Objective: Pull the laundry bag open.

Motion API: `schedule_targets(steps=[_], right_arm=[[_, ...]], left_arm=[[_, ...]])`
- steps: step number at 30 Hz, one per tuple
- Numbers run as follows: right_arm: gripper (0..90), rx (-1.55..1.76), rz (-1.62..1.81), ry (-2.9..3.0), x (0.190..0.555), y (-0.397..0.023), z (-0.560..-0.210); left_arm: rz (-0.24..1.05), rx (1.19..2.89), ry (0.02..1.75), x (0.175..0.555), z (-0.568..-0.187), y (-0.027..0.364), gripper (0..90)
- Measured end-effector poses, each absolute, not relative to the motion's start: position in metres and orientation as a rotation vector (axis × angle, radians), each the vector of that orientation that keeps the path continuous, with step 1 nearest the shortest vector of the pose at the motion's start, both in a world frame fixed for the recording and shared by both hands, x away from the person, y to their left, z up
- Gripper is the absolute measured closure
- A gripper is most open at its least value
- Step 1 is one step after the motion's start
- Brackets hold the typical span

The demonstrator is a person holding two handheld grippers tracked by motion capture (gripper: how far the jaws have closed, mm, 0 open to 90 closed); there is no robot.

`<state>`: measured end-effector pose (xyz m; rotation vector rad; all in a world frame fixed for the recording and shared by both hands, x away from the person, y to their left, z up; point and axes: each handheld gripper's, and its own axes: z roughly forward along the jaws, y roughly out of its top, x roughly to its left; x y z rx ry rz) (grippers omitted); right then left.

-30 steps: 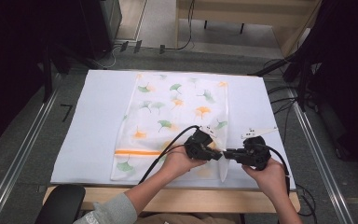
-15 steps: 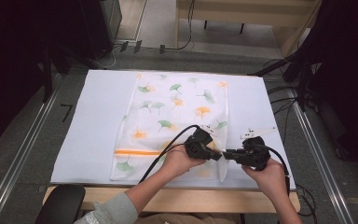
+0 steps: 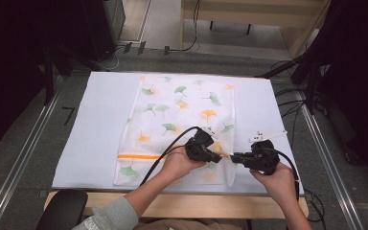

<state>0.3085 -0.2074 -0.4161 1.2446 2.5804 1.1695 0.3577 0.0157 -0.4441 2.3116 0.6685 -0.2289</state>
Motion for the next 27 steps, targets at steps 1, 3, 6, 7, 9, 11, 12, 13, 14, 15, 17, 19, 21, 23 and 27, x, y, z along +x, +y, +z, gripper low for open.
schedule_targets(steps=[1,3,6,7,9,11,12,13,14,15,17,19,21,23,27], right_arm=[[85.6,1.242,1.172,2.580,0.309,-0.208,-0.416],[85.6,1.248,1.179,2.573,0.308,-0.209,-0.415],[85.6,1.249,1.180,2.574,0.308,-0.209,-0.415],[85.5,1.249,1.179,2.572,0.309,-0.209,-0.415],[85.5,1.253,1.180,2.569,0.309,-0.210,-0.415],[85.5,1.253,1.178,2.568,0.309,-0.210,-0.415],[85.5,1.254,1.179,2.566,0.309,-0.210,-0.415],[85.4,1.261,1.177,2.566,0.309,-0.211,-0.415],[85.5,1.257,1.179,2.566,0.309,-0.212,-0.415],[85.5,1.257,1.179,2.566,0.309,-0.212,-0.415],[85.4,1.257,1.177,2.568,0.309,-0.212,-0.416],[85.4,1.254,1.176,2.567,0.309,-0.211,-0.416],[85.5,1.258,1.175,2.568,0.309,-0.210,-0.416],[85.4,1.258,1.174,2.567,0.309,-0.210,-0.416],[85.4,1.258,1.177,2.566,0.309,-0.211,-0.416]], left_arm=[[-0.228,2.308,0.664,0.358,-0.444,0.017,90.0],[-0.215,2.323,0.651,0.358,-0.442,0.020,90.0],[-0.211,2.329,0.671,0.359,-0.443,0.025,90.0],[-0.219,2.320,0.679,0.359,-0.443,0.027,90.0],[-0.227,2.309,0.691,0.360,-0.445,0.031,90.0],[-0.228,2.309,0.693,0.360,-0.445,0.031,90.0],[-0.226,2.309,0.693,0.360,-0.444,0.031,90.0],[-0.221,2.317,0.686,0.360,-0.444,0.032,90.0],[-0.220,2.318,0.686,0.360,-0.444,0.032,90.0],[-0.220,2.318,0.686,0.360,-0.444,0.032,90.0],[-0.219,2.320,0.687,0.360,-0.444,0.032,90.0],[-0.218,2.321,0.696,0.360,-0.444,0.032,90.0],[-0.222,2.324,0.700,0.360,-0.444,0.032,90.0],[-0.234,2.317,0.706,0.361,-0.444,0.032,90.0],[-0.230,2.320,0.708,0.361,-0.444,0.034,90.0]])
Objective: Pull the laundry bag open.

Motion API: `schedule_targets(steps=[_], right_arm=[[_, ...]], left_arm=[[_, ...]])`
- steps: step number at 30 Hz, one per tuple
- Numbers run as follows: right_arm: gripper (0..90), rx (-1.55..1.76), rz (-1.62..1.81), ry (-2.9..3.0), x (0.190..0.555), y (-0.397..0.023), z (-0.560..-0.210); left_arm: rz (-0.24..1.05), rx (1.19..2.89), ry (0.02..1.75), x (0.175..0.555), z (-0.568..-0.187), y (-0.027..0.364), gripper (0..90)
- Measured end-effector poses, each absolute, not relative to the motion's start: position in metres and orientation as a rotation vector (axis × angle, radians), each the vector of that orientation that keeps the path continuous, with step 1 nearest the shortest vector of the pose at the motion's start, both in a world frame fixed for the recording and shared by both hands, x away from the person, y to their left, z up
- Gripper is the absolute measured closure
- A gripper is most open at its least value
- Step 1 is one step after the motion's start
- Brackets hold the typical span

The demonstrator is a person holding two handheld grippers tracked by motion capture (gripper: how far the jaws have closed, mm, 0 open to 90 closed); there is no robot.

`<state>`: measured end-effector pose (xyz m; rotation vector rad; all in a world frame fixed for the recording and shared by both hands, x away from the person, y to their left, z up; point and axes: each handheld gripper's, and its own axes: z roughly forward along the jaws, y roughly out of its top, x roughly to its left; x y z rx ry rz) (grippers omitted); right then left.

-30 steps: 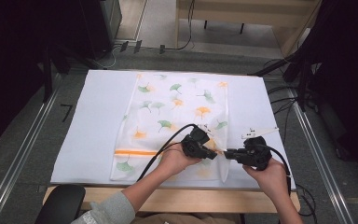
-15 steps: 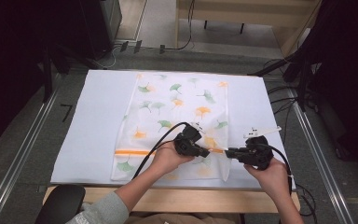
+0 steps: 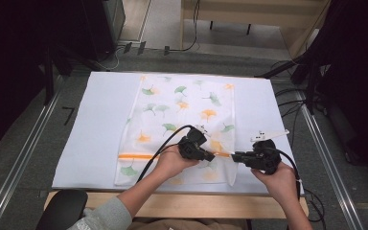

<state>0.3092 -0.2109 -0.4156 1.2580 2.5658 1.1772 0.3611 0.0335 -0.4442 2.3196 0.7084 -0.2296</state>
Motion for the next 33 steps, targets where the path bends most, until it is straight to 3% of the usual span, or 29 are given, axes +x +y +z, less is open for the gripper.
schedule_targets(steps=[33], right_arm=[[85.4,1.265,1.181,2.564,0.310,-0.215,-0.416]], left_arm=[[-0.247,2.332,0.784,0.367,-0.447,0.063,90.0]])
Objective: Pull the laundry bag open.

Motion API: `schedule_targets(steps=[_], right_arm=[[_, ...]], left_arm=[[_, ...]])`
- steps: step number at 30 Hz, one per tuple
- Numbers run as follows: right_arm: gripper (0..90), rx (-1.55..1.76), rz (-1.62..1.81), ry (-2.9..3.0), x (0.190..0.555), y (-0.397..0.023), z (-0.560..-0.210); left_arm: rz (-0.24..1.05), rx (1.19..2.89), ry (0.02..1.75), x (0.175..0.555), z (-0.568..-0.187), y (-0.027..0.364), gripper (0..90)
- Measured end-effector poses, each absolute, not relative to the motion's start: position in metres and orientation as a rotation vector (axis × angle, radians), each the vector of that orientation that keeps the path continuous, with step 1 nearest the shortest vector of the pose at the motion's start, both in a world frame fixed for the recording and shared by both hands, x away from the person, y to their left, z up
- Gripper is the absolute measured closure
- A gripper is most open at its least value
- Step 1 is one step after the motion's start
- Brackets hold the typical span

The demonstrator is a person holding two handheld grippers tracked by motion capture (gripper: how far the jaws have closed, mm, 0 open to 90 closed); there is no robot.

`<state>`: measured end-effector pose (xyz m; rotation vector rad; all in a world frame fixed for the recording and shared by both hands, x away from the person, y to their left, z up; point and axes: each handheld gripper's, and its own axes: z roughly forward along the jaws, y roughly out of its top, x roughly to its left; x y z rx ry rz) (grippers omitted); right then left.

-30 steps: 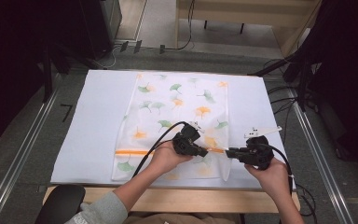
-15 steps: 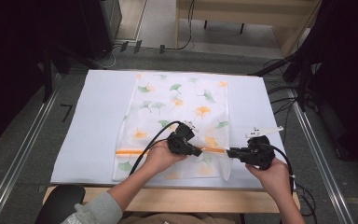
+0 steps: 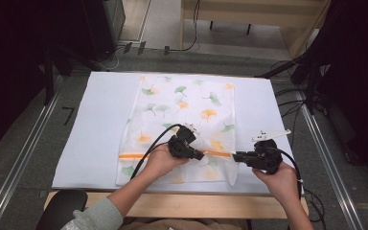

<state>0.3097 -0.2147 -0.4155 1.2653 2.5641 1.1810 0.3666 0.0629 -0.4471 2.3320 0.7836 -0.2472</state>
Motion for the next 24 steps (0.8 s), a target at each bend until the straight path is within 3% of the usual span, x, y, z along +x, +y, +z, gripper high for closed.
schedule_targets(steps=[13,24], right_arm=[[85.3,1.267,1.174,2.561,0.310,-0.216,-0.416],[85.2,1.283,1.175,2.556,0.312,-0.220,-0.416]], left_arm=[[-0.244,2.340,0.808,0.367,-0.448,0.068,90.0],[-0.213,2.365,0.838,0.365,-0.442,0.096,90.0]])
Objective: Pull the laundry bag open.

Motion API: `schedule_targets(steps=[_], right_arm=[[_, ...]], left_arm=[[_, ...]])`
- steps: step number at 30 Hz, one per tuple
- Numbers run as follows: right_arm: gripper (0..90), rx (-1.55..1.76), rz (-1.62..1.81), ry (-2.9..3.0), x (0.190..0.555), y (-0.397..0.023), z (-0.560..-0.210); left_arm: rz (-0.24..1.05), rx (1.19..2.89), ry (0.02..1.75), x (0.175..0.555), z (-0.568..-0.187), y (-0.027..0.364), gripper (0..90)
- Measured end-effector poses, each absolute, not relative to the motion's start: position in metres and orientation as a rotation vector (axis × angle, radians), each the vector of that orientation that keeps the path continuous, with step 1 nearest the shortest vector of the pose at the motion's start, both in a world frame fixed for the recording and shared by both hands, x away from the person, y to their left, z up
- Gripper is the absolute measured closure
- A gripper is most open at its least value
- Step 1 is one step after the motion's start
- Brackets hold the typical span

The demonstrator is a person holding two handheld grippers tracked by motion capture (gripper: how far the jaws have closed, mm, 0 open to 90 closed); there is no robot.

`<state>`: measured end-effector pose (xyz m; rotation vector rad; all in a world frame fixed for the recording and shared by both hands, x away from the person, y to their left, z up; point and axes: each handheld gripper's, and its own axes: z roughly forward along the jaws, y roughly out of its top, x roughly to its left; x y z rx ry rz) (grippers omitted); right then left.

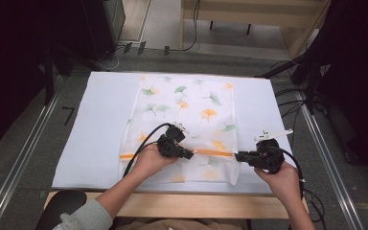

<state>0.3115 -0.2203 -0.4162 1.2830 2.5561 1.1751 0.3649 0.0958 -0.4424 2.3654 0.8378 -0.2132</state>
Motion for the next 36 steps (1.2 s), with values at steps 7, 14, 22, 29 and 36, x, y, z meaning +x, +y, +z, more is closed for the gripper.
schedule_targets(steps=[7,14,22,29,36], right_arm=[[85.2,1.284,1.175,2.560,0.312,-0.221,-0.416],[85.2,1.281,1.170,2.565,0.312,-0.220,-0.417],[85.2,1.288,1.164,2.571,0.313,-0.221,-0.418],[85.2,1.295,1.159,2.572,0.313,-0.222,-0.419],[85.2,1.294,1.153,2.578,0.314,-0.222,-0.418]], left_arm=[[-0.221,2.347,0.857,0.366,-0.444,0.103,90.0],[-0.226,2.346,0.858,0.366,-0.446,0.103,90.0],[-0.234,2.347,0.869,0.366,-0.446,0.106,90.0],[-0.238,2.350,0.873,0.367,-0.446,0.109,90.0],[-0.240,2.345,0.898,0.366,-0.447,0.121,90.0]])
